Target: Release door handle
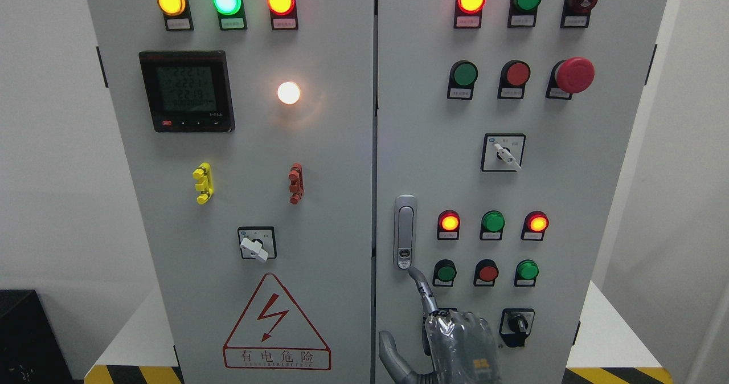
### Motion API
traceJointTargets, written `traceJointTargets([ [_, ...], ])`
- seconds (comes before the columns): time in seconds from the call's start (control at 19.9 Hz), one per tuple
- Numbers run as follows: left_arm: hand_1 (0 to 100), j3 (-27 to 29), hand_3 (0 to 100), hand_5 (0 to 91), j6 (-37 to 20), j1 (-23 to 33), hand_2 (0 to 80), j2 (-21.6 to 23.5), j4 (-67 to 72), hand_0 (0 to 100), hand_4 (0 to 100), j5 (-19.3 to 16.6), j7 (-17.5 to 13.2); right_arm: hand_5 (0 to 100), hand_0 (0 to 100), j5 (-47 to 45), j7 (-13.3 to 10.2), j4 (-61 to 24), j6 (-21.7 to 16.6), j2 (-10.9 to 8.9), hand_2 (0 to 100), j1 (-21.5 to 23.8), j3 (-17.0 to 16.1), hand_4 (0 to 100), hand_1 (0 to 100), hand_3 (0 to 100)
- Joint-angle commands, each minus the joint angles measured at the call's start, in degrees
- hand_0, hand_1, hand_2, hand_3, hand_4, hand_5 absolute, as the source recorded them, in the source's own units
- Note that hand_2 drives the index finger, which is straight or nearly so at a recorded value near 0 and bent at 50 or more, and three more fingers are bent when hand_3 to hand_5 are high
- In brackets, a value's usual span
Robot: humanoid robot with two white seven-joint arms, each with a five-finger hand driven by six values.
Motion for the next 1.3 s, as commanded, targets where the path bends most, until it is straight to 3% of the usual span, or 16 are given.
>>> traceJointTargets([
  [0.0,0,-1.1,8,0.0,0.2,0.0,2.4,0.0,-1.0,0,1,0.0,0.0,100,41,4.8,-0.2,3.9,0.9,0.09,0,-2.5,0.4,100,30,100],
  [0.25,0,-1.1,8,0.0,0.2,0.0,2.6,0.0,-0.9,0,1,0.0,-0.1,100,42,7.3,0.1,5.7,1.3,0.09,0,-4.2,0.5,100,30,100],
  [0.35,0,-1.1,8,0.0,0.2,0.0,2.6,0.0,-1.0,0,1,0.0,0.0,100,42,7.6,1.3,5.7,1.3,0.18,0,-4.5,0.5,100,29,100],
  [1.25,0,-1.1,9,0.0,0.2,0.0,2.5,0.0,-1.0,0,1,0.0,0.0,100,42,9.7,1.4,5.9,1.5,0.09,0,-6.2,0.0,99,28,100],
])
